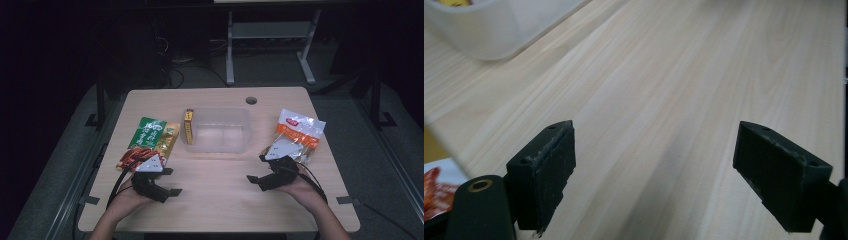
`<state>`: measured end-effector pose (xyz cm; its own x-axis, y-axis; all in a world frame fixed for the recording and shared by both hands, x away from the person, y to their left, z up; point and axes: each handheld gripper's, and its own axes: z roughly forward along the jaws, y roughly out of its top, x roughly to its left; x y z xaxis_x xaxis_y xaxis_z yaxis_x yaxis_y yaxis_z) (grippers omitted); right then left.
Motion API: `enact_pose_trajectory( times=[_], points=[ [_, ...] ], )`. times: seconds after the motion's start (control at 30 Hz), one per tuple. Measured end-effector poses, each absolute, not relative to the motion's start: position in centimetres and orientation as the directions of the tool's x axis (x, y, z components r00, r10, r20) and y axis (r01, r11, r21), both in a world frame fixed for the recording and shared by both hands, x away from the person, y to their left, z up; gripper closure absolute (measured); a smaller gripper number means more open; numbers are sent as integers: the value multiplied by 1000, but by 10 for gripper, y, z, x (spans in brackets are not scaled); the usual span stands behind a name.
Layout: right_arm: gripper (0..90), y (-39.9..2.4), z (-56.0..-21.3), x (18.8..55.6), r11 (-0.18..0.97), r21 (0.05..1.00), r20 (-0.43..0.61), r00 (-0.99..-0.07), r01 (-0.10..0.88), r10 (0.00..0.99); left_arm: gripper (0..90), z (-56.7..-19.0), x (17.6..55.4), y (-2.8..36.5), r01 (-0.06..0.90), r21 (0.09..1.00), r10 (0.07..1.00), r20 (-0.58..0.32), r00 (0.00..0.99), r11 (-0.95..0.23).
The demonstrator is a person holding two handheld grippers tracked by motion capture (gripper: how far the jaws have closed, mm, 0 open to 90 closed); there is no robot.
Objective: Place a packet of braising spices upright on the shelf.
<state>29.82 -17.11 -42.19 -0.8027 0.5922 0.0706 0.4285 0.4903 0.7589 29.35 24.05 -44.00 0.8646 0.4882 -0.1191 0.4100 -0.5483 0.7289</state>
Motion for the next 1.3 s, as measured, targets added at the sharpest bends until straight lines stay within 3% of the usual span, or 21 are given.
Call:
enact_pose_trajectory(
  times=[0.17, 0.63, 1.0, 1.3],
  points=[
    [145, -176, -430, 284, 498, 745, 78, -800, 444, 595, 169, -439, 300, 247, 434, 693, 567, -44, 822, -575],
    [145, -182, -440, 268, 503, 734, 81, -794, 457, 603, 169, -424, 327, 280, 517, 704, 737, 13, 676, -487],
    [145, -183, -445, 271, 501, 729, 80, -785, 466, 614, 169, -416, 364, 302, 579, 683, 809, 31, 586, -446],
    [145, -181, -448, 273, 522, 721, 67, -796, 456, 602, 166, -436, 382, 325, 618, 674, 863, 58, 501, -404]
  ],
)
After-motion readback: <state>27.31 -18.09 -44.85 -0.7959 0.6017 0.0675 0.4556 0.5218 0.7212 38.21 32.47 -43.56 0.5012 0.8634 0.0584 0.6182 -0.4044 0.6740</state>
